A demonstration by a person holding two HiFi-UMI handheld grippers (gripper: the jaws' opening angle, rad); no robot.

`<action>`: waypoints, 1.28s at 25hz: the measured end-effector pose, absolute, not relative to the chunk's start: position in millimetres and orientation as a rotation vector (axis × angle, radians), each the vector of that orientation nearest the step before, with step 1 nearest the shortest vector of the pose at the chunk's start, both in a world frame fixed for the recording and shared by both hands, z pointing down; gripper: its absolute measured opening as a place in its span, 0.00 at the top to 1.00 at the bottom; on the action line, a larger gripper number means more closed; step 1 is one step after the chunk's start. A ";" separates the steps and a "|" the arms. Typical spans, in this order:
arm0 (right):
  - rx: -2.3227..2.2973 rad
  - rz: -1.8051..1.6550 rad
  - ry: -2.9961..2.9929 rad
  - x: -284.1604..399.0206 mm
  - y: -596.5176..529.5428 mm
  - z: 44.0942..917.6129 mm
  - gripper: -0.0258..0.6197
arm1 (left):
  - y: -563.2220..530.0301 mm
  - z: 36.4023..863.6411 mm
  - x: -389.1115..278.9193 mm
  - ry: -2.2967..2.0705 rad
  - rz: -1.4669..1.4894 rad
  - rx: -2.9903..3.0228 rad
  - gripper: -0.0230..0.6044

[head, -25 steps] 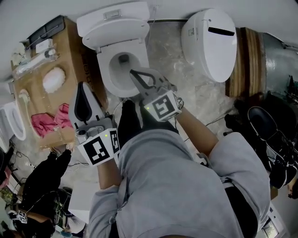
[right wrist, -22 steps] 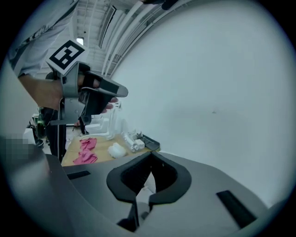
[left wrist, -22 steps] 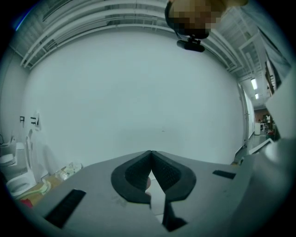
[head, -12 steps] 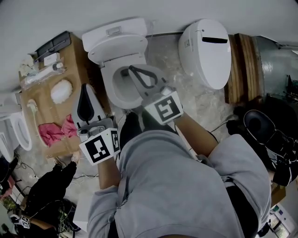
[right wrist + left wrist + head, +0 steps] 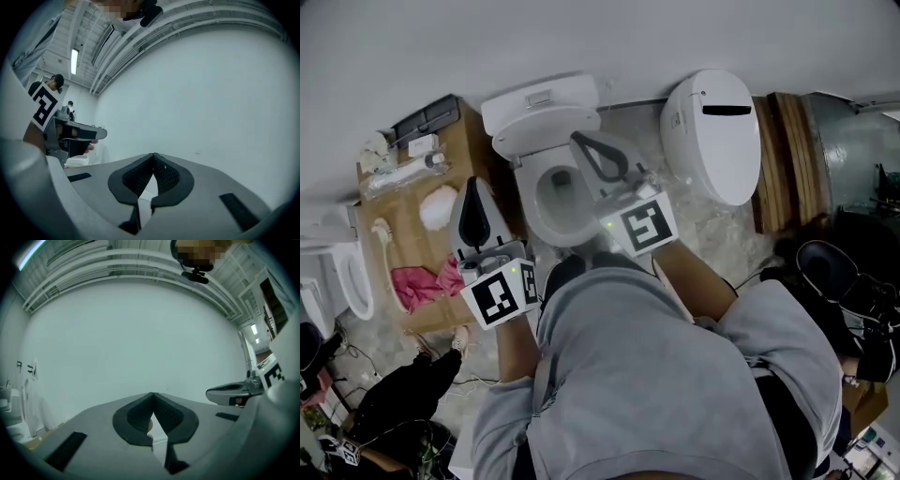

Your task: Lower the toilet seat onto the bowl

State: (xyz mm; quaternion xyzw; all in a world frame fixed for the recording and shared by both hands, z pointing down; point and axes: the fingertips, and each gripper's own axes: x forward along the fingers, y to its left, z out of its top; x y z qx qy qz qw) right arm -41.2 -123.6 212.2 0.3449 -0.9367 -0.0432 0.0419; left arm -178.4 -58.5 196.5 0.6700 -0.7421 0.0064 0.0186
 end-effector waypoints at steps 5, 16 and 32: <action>1.120 -0.161 -2.894 -37.2 -130.0 185.7 0.96 | -59.9 182.7 -182.7 -2.319 0.021 2.103 0.96; 1.254 -0.162 -2.911 -13.1 -136.3 154.5 0.96 | -66.0 161.3 -189.5 -2.346 0.017 2.148 0.96; 1.307 -0.194 -2.899 6.0 -121.7 163.7 0.96 | -54.3 153.7 -186.0 -2.361 -0.015 2.148 0.96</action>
